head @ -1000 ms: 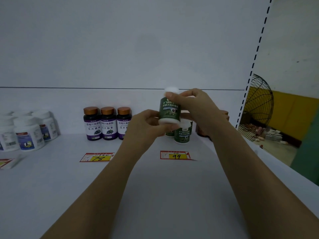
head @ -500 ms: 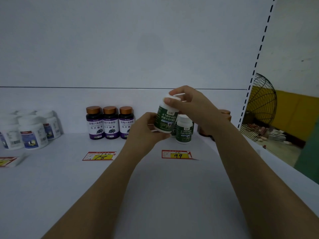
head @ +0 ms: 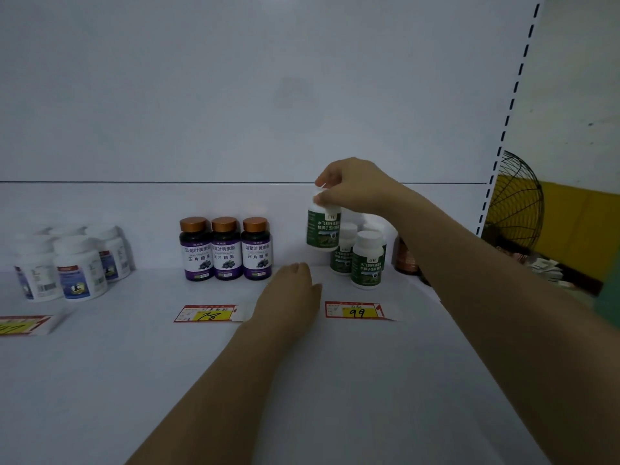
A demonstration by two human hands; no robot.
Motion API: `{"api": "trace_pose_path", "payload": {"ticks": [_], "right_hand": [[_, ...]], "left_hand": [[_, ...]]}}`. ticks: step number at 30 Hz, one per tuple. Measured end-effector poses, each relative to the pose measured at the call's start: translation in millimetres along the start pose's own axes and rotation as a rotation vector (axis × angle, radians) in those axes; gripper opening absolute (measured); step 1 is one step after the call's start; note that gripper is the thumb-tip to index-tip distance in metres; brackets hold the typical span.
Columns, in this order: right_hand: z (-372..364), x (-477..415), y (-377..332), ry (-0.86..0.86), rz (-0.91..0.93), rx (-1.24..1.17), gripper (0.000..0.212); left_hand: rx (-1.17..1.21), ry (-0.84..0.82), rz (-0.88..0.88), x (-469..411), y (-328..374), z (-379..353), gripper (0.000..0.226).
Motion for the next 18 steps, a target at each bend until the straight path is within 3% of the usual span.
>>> {"api": "trace_pose_path", "payload": {"ticks": [7, 18], "right_hand": [[-34, -21, 15, -0.026, 0.005, 0.137, 0.04], [-71, -23, 39, 0.01, 0.069, 0.298, 0.036]], "left_hand": [[-0.195, -0.202, 0.003, -2, -16, -23, 0.056], [-0.198, -0.237, 0.01, 0, -18, -25, 0.057]]}}
Point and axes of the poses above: each hand's wrist, its own x-axis away from the middle knuckle, its own z-axis out of the back of the hand, y = z × x, the point moved 4 cm from there along -x, towards the middle knuckle, and after that the axes turned 5 degrees about -z, right-handed, at the moved point
